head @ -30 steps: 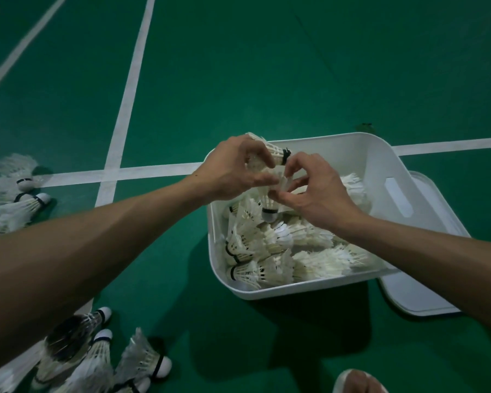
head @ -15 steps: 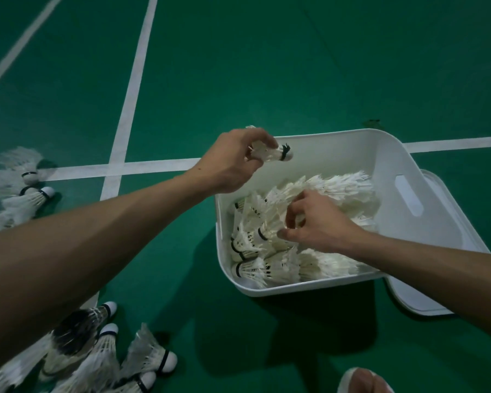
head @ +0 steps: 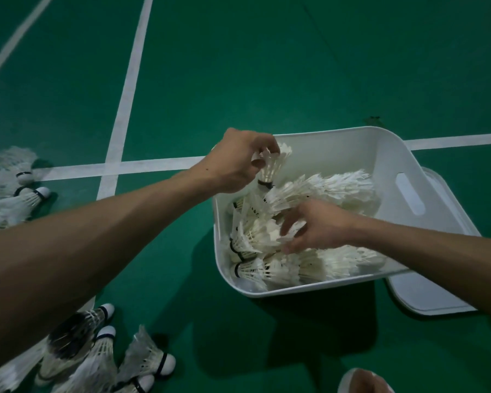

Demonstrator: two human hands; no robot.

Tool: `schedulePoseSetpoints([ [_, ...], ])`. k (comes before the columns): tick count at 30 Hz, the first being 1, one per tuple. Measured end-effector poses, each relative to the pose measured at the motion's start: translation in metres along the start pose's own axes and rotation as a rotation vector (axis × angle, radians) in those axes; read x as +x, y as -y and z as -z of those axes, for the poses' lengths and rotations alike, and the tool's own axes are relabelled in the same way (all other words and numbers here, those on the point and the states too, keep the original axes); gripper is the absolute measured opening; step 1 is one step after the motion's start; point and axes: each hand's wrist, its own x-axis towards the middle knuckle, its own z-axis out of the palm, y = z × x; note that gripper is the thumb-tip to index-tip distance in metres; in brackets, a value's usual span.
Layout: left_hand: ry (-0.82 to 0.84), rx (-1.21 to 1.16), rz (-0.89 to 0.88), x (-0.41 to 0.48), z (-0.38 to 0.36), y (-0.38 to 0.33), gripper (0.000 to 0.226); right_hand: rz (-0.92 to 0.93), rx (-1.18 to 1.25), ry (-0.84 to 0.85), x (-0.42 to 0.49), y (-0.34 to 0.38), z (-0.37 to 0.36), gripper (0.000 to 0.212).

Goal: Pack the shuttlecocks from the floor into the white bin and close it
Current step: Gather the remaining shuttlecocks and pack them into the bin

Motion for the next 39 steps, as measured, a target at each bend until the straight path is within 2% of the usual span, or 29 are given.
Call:
schedulePoseSetpoints([
  [2, 0.059, 0.037, -0.033, 0.003, 0.0, -0.002, 0.025, -0.05, 0.114, -0.121, -0.008, -0.012, 0.012, 0.036],
  [4, 0.164, 0.052, -0.087, 0.003, -0.001, -0.005, 0.025, -0.081, 0.324, -0.319, -0.014, -0.02, 0.024, 0.047],
  [6, 0.261, 0.031, -0.161, 0.001, -0.004, -0.01, 0.024, -0.039, 0.526, -0.422, -0.019, -0.021, 0.033, 0.064],
  [9, 0.34, 0.015, -0.236, 0.001, -0.01, -0.019, 0.023, 0.066, 0.515, -0.361, -0.021, -0.015, 0.036, 0.08],
  [12, 0.34, -0.016, -0.259, 0.003, -0.014, -0.024, 0.024, 0.087, 0.438, -0.315, -0.019, -0.011, 0.031, 0.076],
  [16, 0.263, -0.114, -0.062, 0.0, -0.013, -0.02, 0.032, 0.047, 0.257, -0.364, -0.019, -0.018, 0.027, 0.069],
  [18, 0.401, 0.027, 0.028, -0.001, -0.013, -0.012, 0.04, 0.023, 0.238, -0.379, -0.022, -0.022, 0.025, 0.069],
  [21, 0.721, 0.318, 0.034, -0.006, -0.018, -0.006, 0.065, 0.03, 0.287, -0.344, -0.024, -0.02, 0.02, 0.067],
  [23, 0.786, 0.412, 0.006, -0.006, -0.025, -0.007, 0.076, 0.051, 0.303, -0.316, -0.022, -0.014, 0.014, 0.061],
  [27, 0.765, 0.391, -0.021, 0.003, -0.039, -0.007, 0.073, 0.014, 0.38, -0.263, -0.013, -0.008, 0.002, 0.061],
  [31, 0.77, 0.35, -0.077, 0.007, -0.043, -0.007, 0.048, 0.008, 0.113, -0.148, -0.008, -0.011, 0.0, 0.075],
  [34, 0.771, 0.347, -0.091, 0.008, -0.042, -0.006, 0.037, -0.017, 0.153, -0.161, -0.008, -0.018, 0.005, 0.062],
  [36, 0.81, 0.336, -0.066, 0.008, -0.04, -0.004, 0.041, -0.031, 0.123, -0.165, -0.008, -0.02, 0.005, 0.053],
  [39, 0.892, 0.299, -0.03, 0.005, -0.044, -0.002, 0.044, -0.037, 0.093, -0.191, -0.003, -0.017, -0.001, 0.053],
])
